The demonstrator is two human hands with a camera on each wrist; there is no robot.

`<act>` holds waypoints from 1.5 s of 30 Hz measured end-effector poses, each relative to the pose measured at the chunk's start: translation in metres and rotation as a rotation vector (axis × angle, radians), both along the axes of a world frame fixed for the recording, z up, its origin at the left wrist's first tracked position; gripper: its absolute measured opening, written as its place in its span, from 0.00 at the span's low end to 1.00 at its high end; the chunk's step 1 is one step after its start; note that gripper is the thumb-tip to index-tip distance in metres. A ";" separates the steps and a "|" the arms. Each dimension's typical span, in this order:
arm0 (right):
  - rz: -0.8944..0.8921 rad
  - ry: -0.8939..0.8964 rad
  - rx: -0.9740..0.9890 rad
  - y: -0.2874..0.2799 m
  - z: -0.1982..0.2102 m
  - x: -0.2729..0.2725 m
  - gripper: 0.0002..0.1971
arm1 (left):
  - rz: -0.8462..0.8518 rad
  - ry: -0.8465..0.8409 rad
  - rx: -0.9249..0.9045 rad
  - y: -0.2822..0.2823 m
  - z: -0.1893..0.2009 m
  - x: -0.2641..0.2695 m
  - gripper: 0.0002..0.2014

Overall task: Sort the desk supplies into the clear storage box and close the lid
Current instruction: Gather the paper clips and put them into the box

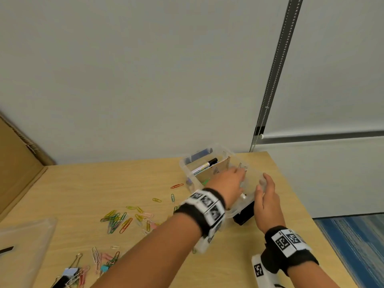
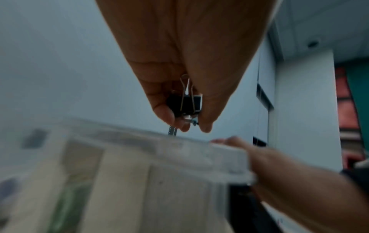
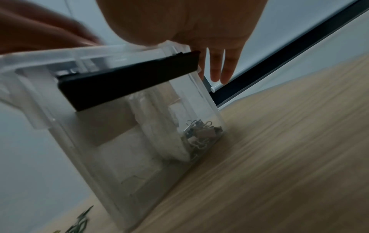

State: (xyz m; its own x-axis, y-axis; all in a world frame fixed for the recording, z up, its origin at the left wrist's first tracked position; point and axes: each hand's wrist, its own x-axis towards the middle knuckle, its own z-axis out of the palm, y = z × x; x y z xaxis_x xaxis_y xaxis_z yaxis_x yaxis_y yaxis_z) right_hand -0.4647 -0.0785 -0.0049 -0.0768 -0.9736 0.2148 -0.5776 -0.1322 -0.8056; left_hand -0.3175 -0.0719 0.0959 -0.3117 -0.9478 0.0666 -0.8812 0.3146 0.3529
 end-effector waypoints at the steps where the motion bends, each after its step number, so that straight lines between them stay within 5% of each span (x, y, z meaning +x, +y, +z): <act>1: 0.002 -0.006 -0.005 0.000 0.000 0.001 0.26 | -0.022 -0.099 0.029 -0.013 0.002 -0.010 0.12; 6: 0.002 -0.045 -0.031 -0.001 -0.003 0.004 0.30 | -0.159 -0.410 0.129 -0.039 0.000 -0.036 0.18; 12: -0.024 -0.047 -0.028 0.000 -0.003 0.005 0.30 | -0.149 -0.461 0.256 -0.040 -0.001 -0.034 0.19; 17: -0.049 0.016 -0.030 0.003 0.002 0.006 0.30 | -0.100 -0.265 0.167 -0.017 0.001 -0.021 0.18; 22: -0.090 0.275 -0.009 -0.001 0.003 -0.005 0.34 | 0.077 0.242 -0.002 0.028 -0.010 0.044 0.15; 27: -0.113 0.405 -0.066 0.018 0.026 0.015 0.28 | 0.325 0.256 -0.047 0.089 -0.031 0.164 0.14; 34: 0.290 0.441 -0.334 0.076 0.049 0.118 0.17 | 0.662 0.144 0.251 0.176 -0.065 0.308 0.06; 41: 1.074 0.586 -0.180 0.144 0.001 0.246 0.15 | 0.492 0.018 0.551 0.208 -0.084 0.348 0.08; 45: 1.159 0.780 -0.180 0.156 -0.025 0.290 0.18 | 0.403 -0.035 0.537 0.208 -0.088 0.356 0.12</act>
State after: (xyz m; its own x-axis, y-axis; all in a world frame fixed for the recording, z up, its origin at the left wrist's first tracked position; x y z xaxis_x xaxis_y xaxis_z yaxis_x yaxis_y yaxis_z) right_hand -0.1747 0.0780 -0.0301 0.9334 -0.3562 -0.0440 -0.3552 -0.8992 -0.2553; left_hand 0.0389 0.1360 0.0076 0.0806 -0.8893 -0.4501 -0.9068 -0.2529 0.3373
